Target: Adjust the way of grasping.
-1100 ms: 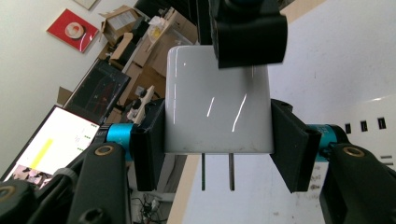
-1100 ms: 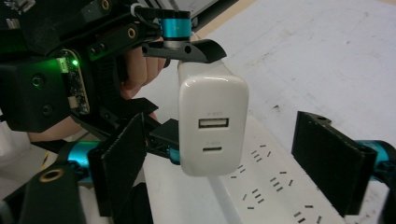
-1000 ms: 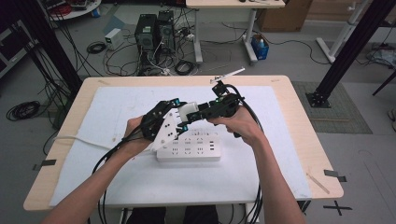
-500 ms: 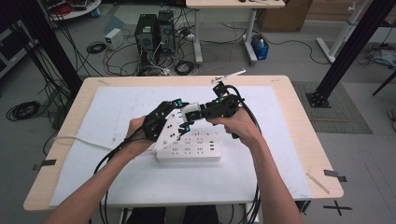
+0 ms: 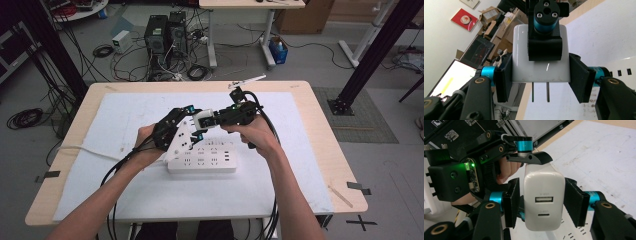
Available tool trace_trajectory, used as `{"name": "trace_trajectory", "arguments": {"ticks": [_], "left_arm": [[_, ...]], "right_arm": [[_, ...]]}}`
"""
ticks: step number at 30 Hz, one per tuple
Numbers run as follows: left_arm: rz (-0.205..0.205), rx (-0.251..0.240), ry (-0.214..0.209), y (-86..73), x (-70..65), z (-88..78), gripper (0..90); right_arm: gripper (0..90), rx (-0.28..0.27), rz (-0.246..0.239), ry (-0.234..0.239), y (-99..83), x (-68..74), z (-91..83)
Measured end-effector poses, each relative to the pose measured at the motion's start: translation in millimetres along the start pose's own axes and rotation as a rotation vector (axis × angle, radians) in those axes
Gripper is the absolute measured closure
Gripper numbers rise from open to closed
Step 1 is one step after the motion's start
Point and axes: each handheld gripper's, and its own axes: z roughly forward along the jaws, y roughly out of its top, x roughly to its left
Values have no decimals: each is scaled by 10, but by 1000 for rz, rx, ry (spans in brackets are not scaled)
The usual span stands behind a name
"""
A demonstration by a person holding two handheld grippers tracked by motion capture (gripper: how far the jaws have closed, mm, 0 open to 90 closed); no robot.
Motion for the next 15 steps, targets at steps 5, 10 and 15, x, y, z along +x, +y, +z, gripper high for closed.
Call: {"name": "trace_trajectory", "arguments": {"ticks": [5, 10, 15], "left_arm": [[-4, 1, 11, 2, 8, -4, 425], [-11, 2, 16, 0, 8, -6, 425], [-11, 2, 6, -10, 10, -3, 425]], "right_arm": [[555, -10, -13, -9, 0, 20, 2], [613, -19, -24, -13, -4, 30, 0], [621, -18, -19, -10, -11, 24, 4]]}}
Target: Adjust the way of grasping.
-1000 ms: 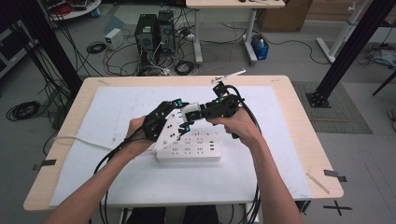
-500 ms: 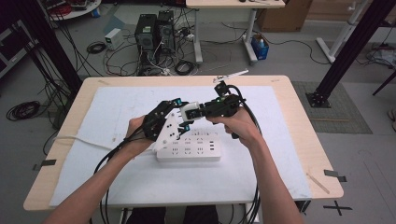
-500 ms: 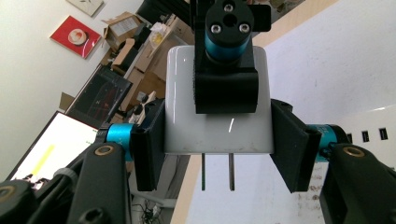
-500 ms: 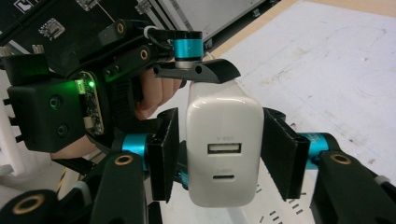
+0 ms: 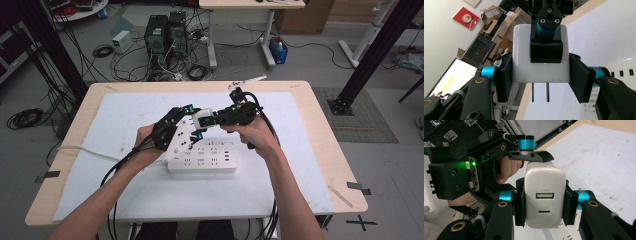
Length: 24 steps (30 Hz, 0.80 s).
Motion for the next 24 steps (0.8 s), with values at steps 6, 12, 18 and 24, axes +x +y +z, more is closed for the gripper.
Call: {"name": "trace_trajectory", "arguments": {"ticks": [6, 12, 18, 24], "left_arm": [[-21, 0, -16, -17, 18, 9, 424], [-88, 32, -56, -18, 85, 18, 369], [-143, 66, -151, -14, 203, -1, 303], [-249, 196, -258, -12, 329, -4, 179]], "right_arm": [[622, 1, 16, -4, -3, -9, 11], [622, -4, 38, -27, -3, -19, 18], [623, 5, 41, -65, -13, -33, -10], [622, 53, 12, -131, -15, -10, -46]]}}
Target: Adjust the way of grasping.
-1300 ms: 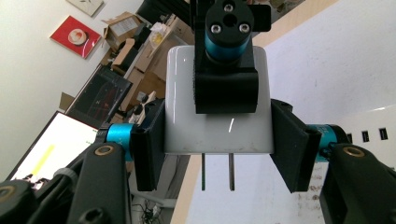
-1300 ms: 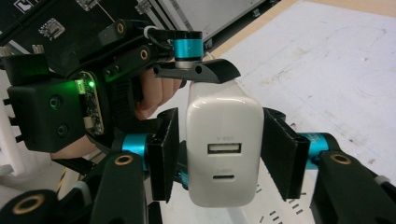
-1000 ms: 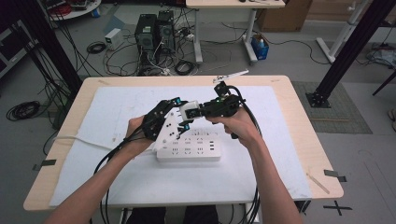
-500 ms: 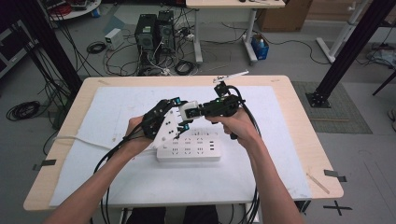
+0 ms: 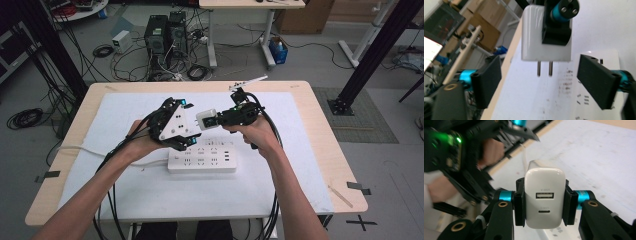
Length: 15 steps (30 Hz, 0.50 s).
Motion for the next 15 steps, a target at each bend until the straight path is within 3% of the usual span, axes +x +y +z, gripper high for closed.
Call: {"name": "trace_trajectory", "arguments": {"ticks": [1, 3, 4, 6, 10, 11, 13, 15], "left_arm": [[-12, 23, -25, -5, 30, -4, 141], [-36, 81, -77, -32, 119, -1, 135], [-67, 125, -103, -55, 174, 13, 129], [-141, 209, -187, -152, 324, 54, 128], [-237, 330, -358, -390, 617, 117, 129], [-244, 362, -390, -452, 699, 122, 128], [-268, 435, -421, -562, 851, 132, 129], [-259, 524, -462, -657, 970, 152, 129]], "right_arm": [[622, 24, -28, -36, 5, 9, -24], [622, 30, -35, -51, 7, 13, -39], [622, 40, -46, -61, 9, 19, -58], [622, 67, -76, -94, 18, 40, -93], [622, 146, -182, -191, 39, 126, -159], [622, 162, -200, -205, 42, 139, -168], [622, 233, -285, -267, 51, 191, -186], [622, 254, -310, -277, 54, 204, -186]]}}
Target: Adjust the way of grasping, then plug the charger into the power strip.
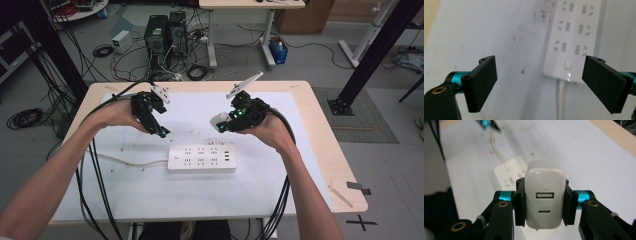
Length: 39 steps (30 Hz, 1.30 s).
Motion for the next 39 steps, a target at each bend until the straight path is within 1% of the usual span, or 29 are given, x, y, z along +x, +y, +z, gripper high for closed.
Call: {"name": "trace_trajectory", "arguments": {"ticks": [2, 3, 4, 5, 6, 7, 9, 11, 14, 15, 16, 17, 18, 19, 20, 21, 22, 24, 25, 26, 27, 28, 29, 31, 32, 34, 36, 38, 39], "left_arm": [[-16, 92, -23, -48, 121, 19, 129], [-15, 130, -22, -71, 165, 37, 128], [-14, 163, -23, -99, 206, 58, 129], [-17, 171, -21, -111, 226, 69, 129], [-24, 164, -13, -129, 244, 84, 129], [-22, 163, -13, -135, 252, 91, 128], [-17, 170, -21, -143, 247, 115, 128], [2, 182, -23, -138, 230, 143, 129], [2, 175, -28, -131, 208, 169, 129], [6, 175, -33, -132, 204, 179, 129], [12, 178, -30, -135, 194, 188, 129], [9, 176, -26, -143, 187, 196, 129], [11, 179, -22, -153, 186, 202, 128], [8, 174, -17, -166, 182, 208, 128], [4, 173, -16, -181, 178, 211, 129], [3, 175, -17, -219, 167, 214, 129], [3, 175, -17, -219, 167, 214, 129], [1, 176, -19, -262, 160, 216, 128], [-8, 174, -18, -284, 154, 219, 129], [-5, 174, -20, -306, 159, 222, 129], [-5, 174, -20, -306, 159, 222, 129], [-13, 172, -21, -352, 160, 232, 129], [-19, 174, -19, -369, 159, 235, 129], [-31, 167, -14, -400, 158, 241, 129], [-27, 171, -18, -412, 161, 239, 129], [-31, 169, -10, -434, 150, 237, 129], [-32, 165, -9, -453, 145, 232, 129], [-38, 159, -4, -473, 141, 227, 129], [-45, 155, -1, -483, 140, 226, 129]], "right_arm": [[622, 26, -32, -9, 13, 12, -13], [622, 38, -44, -19, 18, 16, -15], [622, 55, -51, -28, 19, 24, -18], [622, 63, -64, -34, 12, 25, -22], [622, 66, -62, -35, 4, 22, -21], [622, 81, -70, -32, -7, 13, -10], [622, 108, -91, -25, -21, 6, 32], [622, 152, -141, -9, -29, 5, 113], [622, 225, -214, 11, -29, -8, 282], [622, 260, -252, 17, -24, -18, 394], [622, 260, -252, 17, -24, -18, 394], [622, 275, -262, 30, -20, -21, 443], [622, 298, -297, 66, -15, -23, 542], [622, 298, -297, 66, -15, -23, 542], [622, 317, -304, 80, -10, -23, 584], [622, 345, -319, 100, -11, -19, 666], [622, 345, -319, 100, -11, -19, 666], [622, 384, -343, 113, -20, -17, 740], [622, 399, -348, 118, -26, -19, 776], [622, 414, -357, 123, -29, -19, 802], [622, 414, -357, 123, -29, -19, 802], [622, 427, -365, 125, -28, -19, 827], [622, 438, -373, 140, -17, -26, 880], [622, 453, -388, 149, -4, -26, 933], [622, 463, -399, 150, 1, -25, 961], [622, 495, -409, 144, 7, -24, 1010], [622, 508, -417, 142, 7, -27, 1054], [622, 530, -452, 129, 12, -18, 1105], [622, 530, -452, 129, 12, -18, 1105]]}}
